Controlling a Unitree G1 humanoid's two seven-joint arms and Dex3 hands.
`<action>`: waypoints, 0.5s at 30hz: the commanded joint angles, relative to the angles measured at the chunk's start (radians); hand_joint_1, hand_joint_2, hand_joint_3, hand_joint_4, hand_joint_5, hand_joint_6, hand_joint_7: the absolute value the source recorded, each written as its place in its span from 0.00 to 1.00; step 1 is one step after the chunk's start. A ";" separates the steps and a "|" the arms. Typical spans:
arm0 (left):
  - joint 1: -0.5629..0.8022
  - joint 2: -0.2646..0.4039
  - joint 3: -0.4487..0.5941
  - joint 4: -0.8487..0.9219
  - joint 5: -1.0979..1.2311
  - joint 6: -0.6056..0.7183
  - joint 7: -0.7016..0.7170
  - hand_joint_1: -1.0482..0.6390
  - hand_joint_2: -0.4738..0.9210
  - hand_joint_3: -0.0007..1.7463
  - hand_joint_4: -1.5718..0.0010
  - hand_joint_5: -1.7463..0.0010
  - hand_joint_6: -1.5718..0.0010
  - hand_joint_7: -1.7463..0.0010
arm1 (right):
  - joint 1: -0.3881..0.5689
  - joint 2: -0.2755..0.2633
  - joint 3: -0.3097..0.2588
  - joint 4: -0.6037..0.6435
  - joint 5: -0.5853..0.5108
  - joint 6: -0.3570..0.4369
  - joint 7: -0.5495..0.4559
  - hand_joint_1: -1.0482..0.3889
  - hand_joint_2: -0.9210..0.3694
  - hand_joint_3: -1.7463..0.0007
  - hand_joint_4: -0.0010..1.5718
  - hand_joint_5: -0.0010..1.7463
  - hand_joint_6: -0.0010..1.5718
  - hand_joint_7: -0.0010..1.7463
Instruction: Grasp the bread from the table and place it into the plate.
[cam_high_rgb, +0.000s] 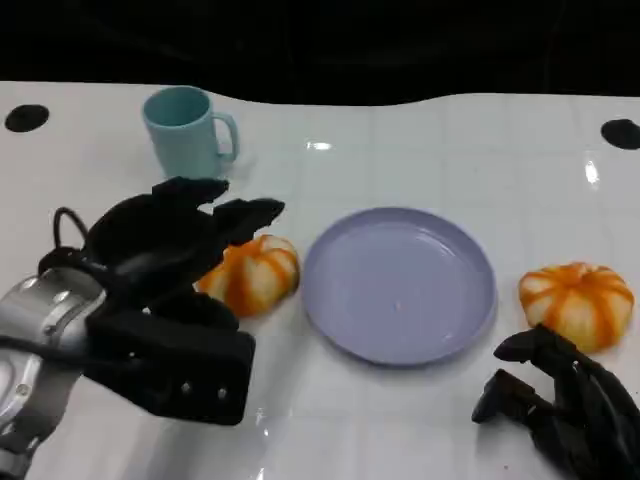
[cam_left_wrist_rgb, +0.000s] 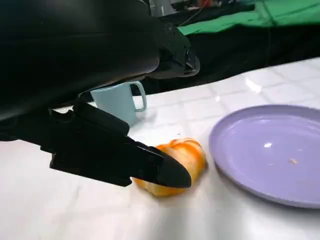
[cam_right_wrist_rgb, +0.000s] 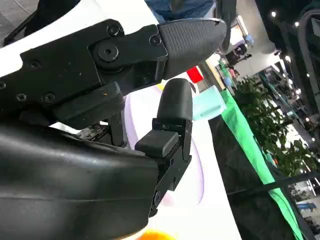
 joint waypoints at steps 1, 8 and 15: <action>-0.018 0.016 -0.025 0.002 0.010 0.032 -0.005 0.27 0.95 0.00 1.00 0.97 0.92 1.00 | 0.006 -0.015 -0.006 -0.007 0.005 -0.002 0.006 0.38 0.00 0.86 0.43 0.85 0.39 0.65; -0.205 -0.120 -0.145 0.343 0.071 0.161 0.024 0.31 0.95 0.00 0.97 0.96 0.90 0.99 | 0.026 -0.019 -0.004 -0.037 0.014 0.014 0.016 0.37 0.00 0.86 0.42 0.84 0.38 0.65; -0.351 -0.205 -0.225 0.661 0.065 0.181 0.113 0.27 0.95 0.00 0.95 0.96 0.89 0.99 | 0.039 -0.014 -0.004 -0.058 0.016 0.017 0.012 0.37 0.00 0.87 0.41 0.85 0.39 0.65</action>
